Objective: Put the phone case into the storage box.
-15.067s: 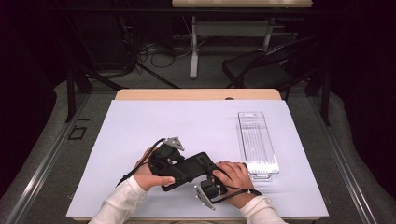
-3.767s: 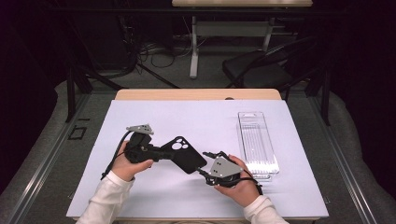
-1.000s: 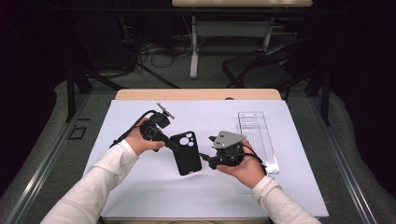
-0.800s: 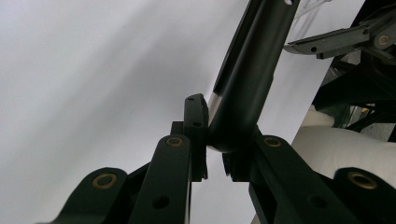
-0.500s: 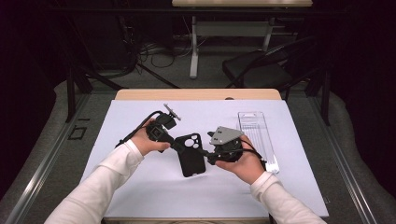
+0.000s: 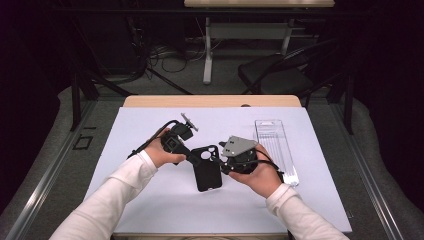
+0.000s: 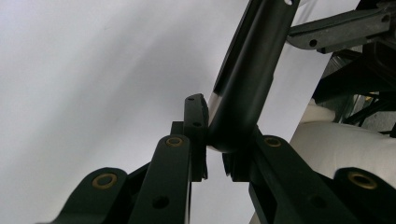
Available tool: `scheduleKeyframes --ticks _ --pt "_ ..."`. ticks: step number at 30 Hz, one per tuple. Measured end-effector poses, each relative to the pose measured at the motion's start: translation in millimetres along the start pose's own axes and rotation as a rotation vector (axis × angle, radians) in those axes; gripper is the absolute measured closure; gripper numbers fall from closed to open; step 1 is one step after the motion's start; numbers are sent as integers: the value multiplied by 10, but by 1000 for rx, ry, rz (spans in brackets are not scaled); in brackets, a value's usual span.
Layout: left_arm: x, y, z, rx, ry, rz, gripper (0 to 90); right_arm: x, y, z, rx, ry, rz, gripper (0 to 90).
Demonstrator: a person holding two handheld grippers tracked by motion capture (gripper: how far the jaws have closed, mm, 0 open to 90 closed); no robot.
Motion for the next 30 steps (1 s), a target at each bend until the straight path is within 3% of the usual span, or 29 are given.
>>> scheduleKeyframes --ticks 13,30 --pt "19 52 12 -23 2 9 816 -5 4 32 -17 -39 -17 626" --pt "61 114 14 -43 2 5 816 -38 4 49 -49 -102 -35 740"
Point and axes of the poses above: each handheld gripper's, and its own axes: y roughly forward along the jaws, z roughly out of its top, x roughly to its right, the point moved 6 cm from there along y, roughly forward along the jaws, and after that the axes turned 1 degree about y, right-handed, at the moved point
